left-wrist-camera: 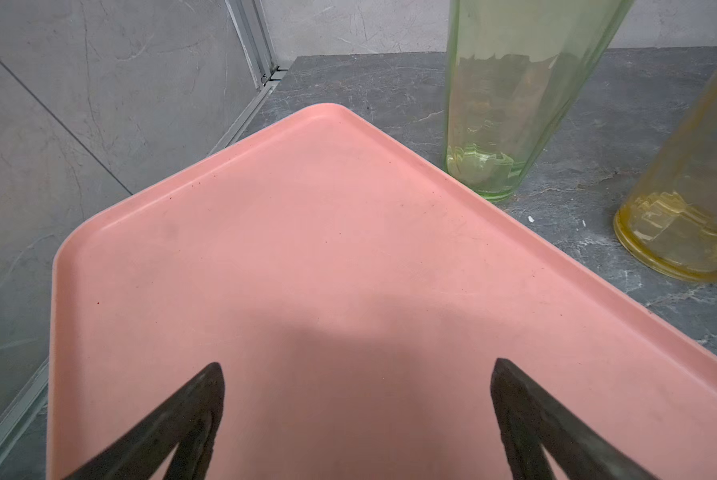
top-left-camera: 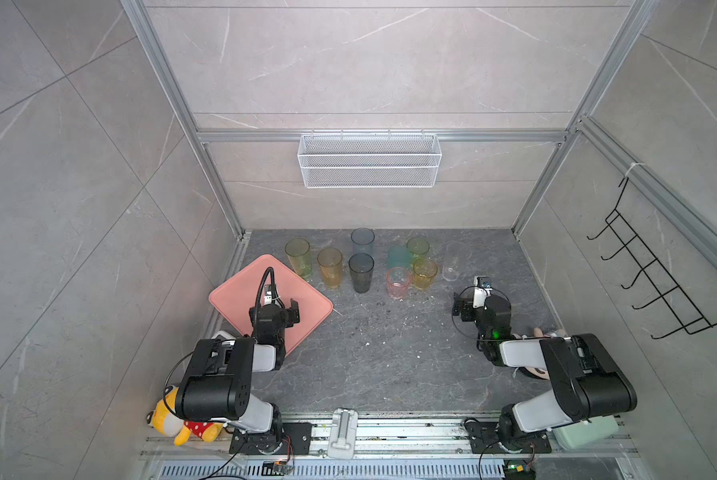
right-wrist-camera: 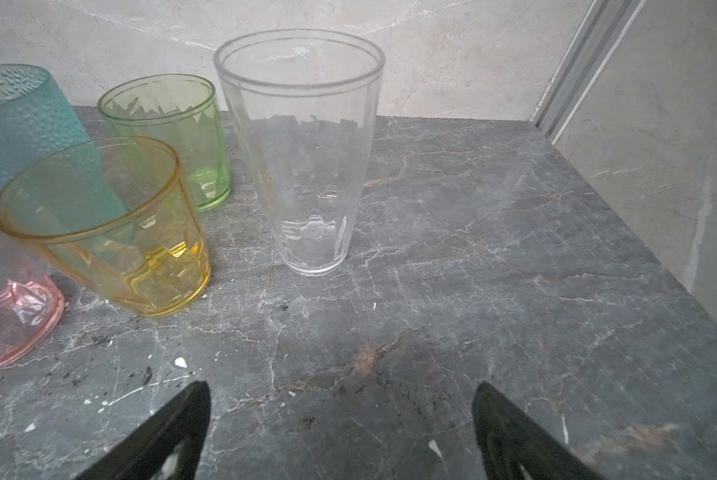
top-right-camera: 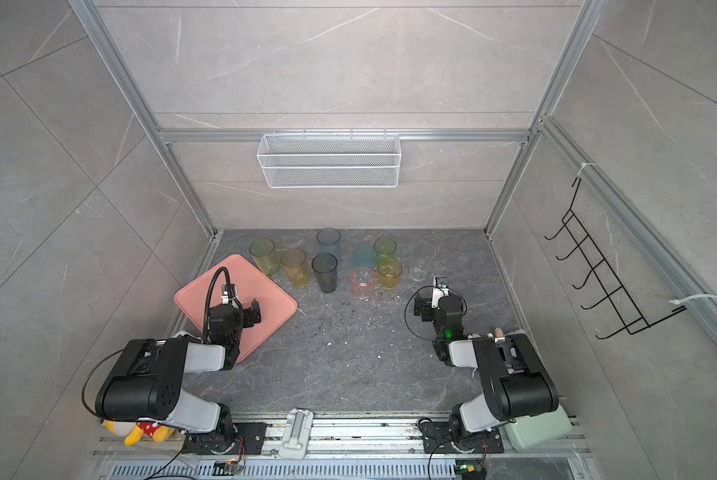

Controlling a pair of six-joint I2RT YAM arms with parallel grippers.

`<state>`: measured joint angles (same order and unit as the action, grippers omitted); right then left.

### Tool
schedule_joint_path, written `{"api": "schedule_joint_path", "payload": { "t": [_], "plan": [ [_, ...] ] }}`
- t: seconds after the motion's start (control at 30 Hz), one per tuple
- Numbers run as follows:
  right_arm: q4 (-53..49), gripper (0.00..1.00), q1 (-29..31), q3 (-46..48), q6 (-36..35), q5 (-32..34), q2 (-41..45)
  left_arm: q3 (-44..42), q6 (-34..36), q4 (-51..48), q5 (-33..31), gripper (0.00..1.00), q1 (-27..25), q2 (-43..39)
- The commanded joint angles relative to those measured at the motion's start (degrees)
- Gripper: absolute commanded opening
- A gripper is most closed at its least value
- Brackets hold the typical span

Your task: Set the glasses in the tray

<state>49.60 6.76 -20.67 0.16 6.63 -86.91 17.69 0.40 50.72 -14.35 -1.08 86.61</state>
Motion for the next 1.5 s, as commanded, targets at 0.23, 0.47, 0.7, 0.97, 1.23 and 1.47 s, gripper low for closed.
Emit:
{"api": "schedule_joint_path", "payload": {
  "t": [0.23, 0.47, 0.7, 0.97, 1.23, 1.47],
  "plan": [
    [1.0, 0.99, -0.12, 0.28, -0.28, 0.77, 0.08, 1.38, -0.45, 1.4, 0.65, 1.0, 0.29, -0.4],
    [1.02, 0.99, -0.06, 0.19, -0.25, 0.75, 0.03, 1.55, -0.41, 1.15, 0.81, 1.0, 0.37, -0.3],
    [1.55, 0.99, -0.08, 0.53, -0.28, 0.82, 0.31, -0.05, -0.13, 2.44, 0.46, 1.0, 0.23, -2.32],
    [-19.72, 0.99, -0.14, -3.24, 4.93, 5.67, 13.79, 0.65, -4.01, -14.37, -5.29, 1.0, -0.62, -19.26],
    [-40.95, 0.99, -0.08, -12.3, 20.08, -4.96, 26.49, 8.94, -21.45, -45.98, -16.13, 1.0, -6.97, -32.37],
    [-58.23, 0.99, -0.04, -23.65, 28.32, -20.62, 28.03, 14.94, -31.64, -62.67, -2.19, 1.0, -8.23, -30.39]
  ]
}}
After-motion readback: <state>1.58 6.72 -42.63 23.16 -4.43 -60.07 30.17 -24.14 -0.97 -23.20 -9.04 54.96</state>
